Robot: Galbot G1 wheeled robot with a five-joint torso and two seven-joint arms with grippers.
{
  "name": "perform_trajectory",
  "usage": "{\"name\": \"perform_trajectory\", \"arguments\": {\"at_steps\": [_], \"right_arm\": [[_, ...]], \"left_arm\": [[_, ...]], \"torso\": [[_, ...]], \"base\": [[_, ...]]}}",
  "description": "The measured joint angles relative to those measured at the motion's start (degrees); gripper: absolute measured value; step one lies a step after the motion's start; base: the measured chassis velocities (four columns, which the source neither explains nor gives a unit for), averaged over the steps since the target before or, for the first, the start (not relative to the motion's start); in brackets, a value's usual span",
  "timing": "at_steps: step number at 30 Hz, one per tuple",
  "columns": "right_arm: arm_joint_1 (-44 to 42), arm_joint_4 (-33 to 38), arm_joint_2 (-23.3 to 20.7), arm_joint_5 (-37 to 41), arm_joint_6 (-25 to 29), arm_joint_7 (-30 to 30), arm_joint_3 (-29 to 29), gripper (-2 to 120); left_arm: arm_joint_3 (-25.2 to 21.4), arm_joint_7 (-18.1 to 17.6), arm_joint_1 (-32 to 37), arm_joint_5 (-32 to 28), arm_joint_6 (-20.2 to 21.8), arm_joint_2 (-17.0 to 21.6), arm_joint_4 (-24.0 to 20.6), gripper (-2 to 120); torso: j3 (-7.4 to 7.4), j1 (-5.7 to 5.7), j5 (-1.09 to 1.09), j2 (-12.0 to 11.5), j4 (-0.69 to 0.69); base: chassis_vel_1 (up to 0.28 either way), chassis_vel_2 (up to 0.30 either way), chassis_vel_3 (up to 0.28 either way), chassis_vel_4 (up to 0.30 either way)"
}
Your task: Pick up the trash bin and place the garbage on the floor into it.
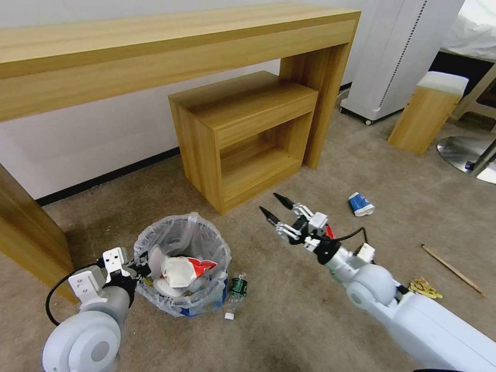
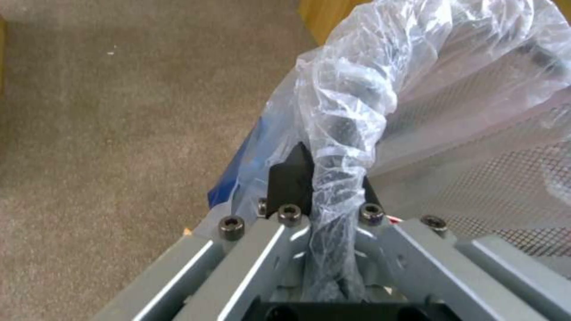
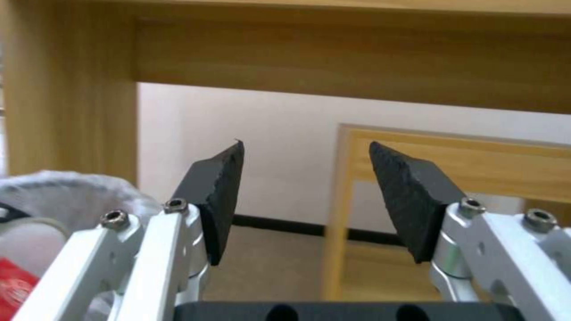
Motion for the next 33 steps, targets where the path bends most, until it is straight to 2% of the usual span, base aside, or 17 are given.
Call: {"name": "perform_trajectory", "arguments": {"at_steps": [14,20,26,28,33], "right_arm": [[-11.1,3.8,2.5,-4.2,-1.1,2.6,12.8,61],[-16.7,5.8,2.7,-4.2,-1.6,3.1,21.2,62],[-21.5,6.9,3.5,-5.7,-2.8,5.1,26.1,63],[-24.1,7.5,4.2,-6.4,-3.6,7.6,27.6,76],[-26.1,8.4,5.3,-6.5,-4.9,12.1,28.2,78]], "left_arm": [[-0.4,-0.3,2.4,0.2,-0.2,0.7,-2.1,1],[-0.4,-0.5,3.9,0.2,-0.3,1.1,-3.3,1],[-0.4,-0.6,4.9,0.1,-0.4,2.5,-3.8,1],[-0.4,-0.6,5.0,-0.2,-0.5,3.2,-3.9,1],[-0.2,-0.5,4.4,-0.9,-0.8,3.8,-3.7,1]], "torso": [[0.0,0.0,0.01,0.0,0.01],[0.0,0.0,0.0,0.0,0.01],[0.0,0.0,0.0,0.0,0.01],[0.0,0.0,0.0,0.0,0.0],[0.0,0.0,-0.01,0.0,0.01]], "base": [[0.0,0.0,0.0,0.0],[0.0,0.0,0.0,0.0],[0.0,0.0,0.0,0.0],[0.0,0.0,0.0,0.0],[0.0,0.0,0.0,0.0]]}}
